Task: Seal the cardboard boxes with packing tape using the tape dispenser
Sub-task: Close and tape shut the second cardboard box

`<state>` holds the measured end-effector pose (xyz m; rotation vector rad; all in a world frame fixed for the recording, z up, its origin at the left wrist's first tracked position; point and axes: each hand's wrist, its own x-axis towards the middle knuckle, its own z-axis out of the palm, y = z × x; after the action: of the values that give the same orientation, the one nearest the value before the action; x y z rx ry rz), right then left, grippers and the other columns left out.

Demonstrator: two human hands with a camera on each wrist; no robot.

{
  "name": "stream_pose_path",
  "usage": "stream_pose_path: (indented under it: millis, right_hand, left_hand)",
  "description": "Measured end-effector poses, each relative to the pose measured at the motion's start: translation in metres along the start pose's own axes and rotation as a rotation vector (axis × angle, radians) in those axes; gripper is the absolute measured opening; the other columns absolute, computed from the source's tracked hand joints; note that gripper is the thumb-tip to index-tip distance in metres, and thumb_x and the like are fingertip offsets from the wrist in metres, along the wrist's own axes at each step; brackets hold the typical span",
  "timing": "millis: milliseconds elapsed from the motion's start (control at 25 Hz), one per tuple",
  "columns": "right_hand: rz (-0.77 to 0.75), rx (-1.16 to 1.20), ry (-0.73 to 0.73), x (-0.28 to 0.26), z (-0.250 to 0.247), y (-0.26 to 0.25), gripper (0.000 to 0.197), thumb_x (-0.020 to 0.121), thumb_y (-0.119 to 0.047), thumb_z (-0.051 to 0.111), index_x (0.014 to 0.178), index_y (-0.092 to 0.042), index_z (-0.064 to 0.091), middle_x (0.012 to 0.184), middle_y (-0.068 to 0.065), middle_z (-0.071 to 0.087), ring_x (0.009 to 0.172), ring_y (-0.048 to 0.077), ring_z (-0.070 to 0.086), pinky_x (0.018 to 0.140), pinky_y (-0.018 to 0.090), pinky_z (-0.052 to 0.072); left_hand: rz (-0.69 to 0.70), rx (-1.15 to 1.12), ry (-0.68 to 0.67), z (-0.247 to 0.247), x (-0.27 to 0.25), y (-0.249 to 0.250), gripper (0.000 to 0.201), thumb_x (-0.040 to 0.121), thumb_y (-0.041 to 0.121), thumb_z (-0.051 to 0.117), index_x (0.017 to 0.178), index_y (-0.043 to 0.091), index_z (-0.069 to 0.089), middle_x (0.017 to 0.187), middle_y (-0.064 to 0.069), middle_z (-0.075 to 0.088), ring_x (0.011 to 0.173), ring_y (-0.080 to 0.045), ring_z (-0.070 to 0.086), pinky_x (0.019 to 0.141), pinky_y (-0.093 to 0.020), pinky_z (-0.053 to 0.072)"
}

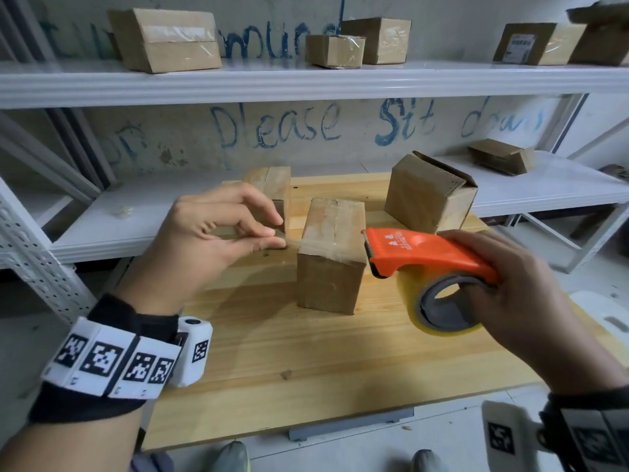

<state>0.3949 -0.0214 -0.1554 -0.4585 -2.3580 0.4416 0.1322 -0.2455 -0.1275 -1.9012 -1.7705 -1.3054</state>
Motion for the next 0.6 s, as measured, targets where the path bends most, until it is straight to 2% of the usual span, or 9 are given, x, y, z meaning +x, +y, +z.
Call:
stream_pose_path:
  millis: [160,240,280,400,440,600]
  right_hand:
    - [-0.018,-0.034,0.042,-0.003,0.001,-0.001,0.064,0.058,0.000,0.056,0.121,-0.007,0.066,0.098,-0.001,0.061,0.084,0.005,0.052,0.076,0.000,0.036]
    - [-0.026,-0.048,0.016,-0.005,0.003,-0.002,0.064,0.059,0.001,0.056,0.121,-0.007,0.065,0.099,-0.001,0.061,0.085,0.006,0.052,0.078,0.001,0.036]
    - [-0.024,-0.051,0.011,-0.005,0.004,-0.002,0.063,0.059,0.001,0.057,0.121,-0.007,0.065,0.100,-0.002,0.061,0.086,0.007,0.052,0.078,0.001,0.036]
    - [-0.023,-0.050,0.007,-0.007,0.005,-0.003,0.063,0.060,0.000,0.056,0.121,-0.007,0.065,0.099,-0.002,0.061,0.085,0.007,0.052,0.077,0.002,0.037]
    - [-0.023,-0.048,0.003,-0.007,0.005,-0.003,0.062,0.060,0.000,0.056,0.121,-0.008,0.065,0.099,-0.002,0.061,0.085,0.007,0.053,0.077,0.003,0.037]
    - [-0.019,-0.053,-0.005,-0.006,0.008,-0.004,0.062,0.060,-0.001,0.055,0.120,-0.006,0.066,0.099,-0.002,0.061,0.085,0.006,0.052,0.078,0.001,0.036]
  left_hand:
    - [-0.142,-0.151,0.048,0.006,-0.008,-0.001,0.010,0.071,-0.001,0.085,0.076,0.001,0.077,0.093,-0.004,0.078,0.079,-0.018,0.076,0.071,-0.029,0.060]
    - [-0.147,-0.162,0.066,0.008,-0.010,-0.001,0.012,0.069,-0.001,0.086,0.077,0.002,0.077,0.091,-0.004,0.079,0.080,-0.018,0.077,0.074,-0.029,0.061]
    - [-0.149,-0.158,0.071,0.007,-0.011,-0.001,0.012,0.069,0.000,0.086,0.078,0.002,0.078,0.090,-0.003,0.079,0.078,-0.019,0.077,0.072,-0.029,0.061]
    - [-0.258,-0.197,0.077,0.005,-0.012,0.000,0.007,0.074,0.004,0.084,0.076,0.005,0.077,0.090,0.003,0.080,0.050,-0.026,0.069,0.051,-0.029,0.057]
    - [-0.300,-0.220,0.084,0.006,-0.012,0.001,0.007,0.074,0.004,0.083,0.075,0.005,0.077,0.089,0.002,0.080,0.046,-0.027,0.067,0.050,-0.028,0.057]
    - [-0.390,-0.338,0.128,0.011,-0.011,0.000,0.011,0.070,-0.002,0.085,0.075,0.001,0.076,0.082,-0.007,0.079,0.066,-0.027,0.076,0.067,-0.030,0.062]
